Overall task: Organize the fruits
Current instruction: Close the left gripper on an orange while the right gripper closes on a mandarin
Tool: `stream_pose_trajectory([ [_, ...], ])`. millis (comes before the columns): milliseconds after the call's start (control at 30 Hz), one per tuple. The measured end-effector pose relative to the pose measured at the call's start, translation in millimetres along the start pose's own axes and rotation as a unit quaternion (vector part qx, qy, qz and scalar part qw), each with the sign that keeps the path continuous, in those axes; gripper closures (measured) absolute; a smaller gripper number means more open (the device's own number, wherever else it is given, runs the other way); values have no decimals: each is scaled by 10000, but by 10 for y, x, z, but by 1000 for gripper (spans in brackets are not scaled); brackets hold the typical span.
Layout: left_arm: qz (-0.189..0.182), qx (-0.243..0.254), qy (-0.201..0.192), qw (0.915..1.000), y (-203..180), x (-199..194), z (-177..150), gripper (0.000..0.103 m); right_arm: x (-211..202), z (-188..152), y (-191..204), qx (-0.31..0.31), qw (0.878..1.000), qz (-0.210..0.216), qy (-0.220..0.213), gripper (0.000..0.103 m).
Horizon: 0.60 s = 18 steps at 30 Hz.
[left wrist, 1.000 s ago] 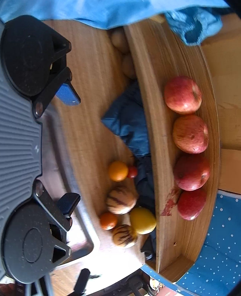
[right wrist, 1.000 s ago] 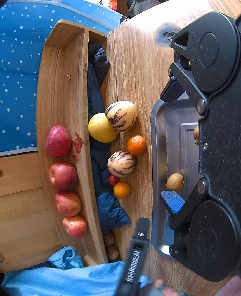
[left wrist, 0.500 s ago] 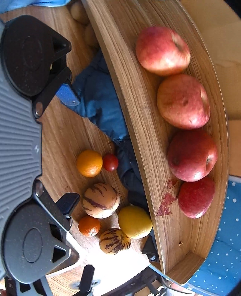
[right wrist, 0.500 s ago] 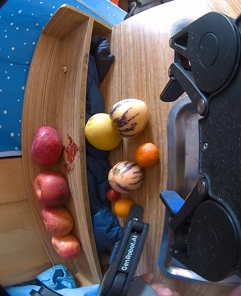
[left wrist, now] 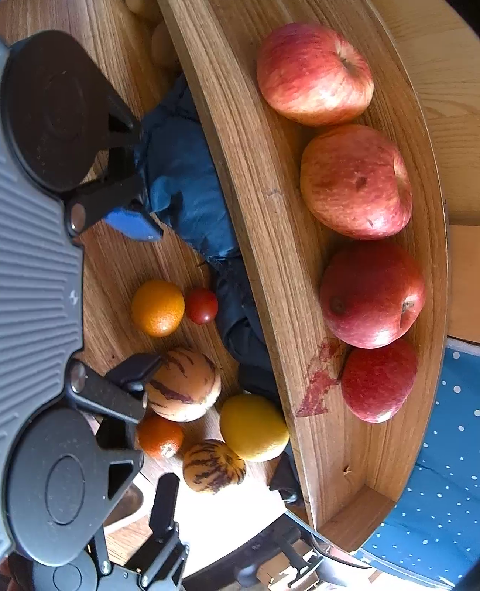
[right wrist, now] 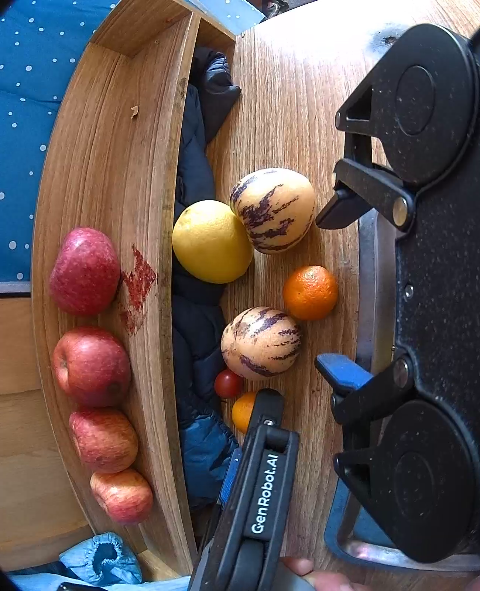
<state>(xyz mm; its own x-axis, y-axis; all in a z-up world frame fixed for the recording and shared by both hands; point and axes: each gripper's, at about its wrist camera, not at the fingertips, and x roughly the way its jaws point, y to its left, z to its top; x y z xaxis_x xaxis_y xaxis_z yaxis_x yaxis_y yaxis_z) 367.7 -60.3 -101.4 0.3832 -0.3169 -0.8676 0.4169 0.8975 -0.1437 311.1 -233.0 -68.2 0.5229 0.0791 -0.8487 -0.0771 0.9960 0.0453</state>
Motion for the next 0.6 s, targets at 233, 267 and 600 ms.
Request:
stream_pose_trajectory([
  [233,-59,-68,-22,10000,27,22,29,54,57,40,-4,-9,10000,-3,35,45],
  [267,-72,-89,-26,9999,32,19,30,54,60,45,-2,-18,10000,4,35,48],
  [600,-100,-172,-47,9998,7,31,12,65,66,56,24,-73,10000,-1,-28,67],
])
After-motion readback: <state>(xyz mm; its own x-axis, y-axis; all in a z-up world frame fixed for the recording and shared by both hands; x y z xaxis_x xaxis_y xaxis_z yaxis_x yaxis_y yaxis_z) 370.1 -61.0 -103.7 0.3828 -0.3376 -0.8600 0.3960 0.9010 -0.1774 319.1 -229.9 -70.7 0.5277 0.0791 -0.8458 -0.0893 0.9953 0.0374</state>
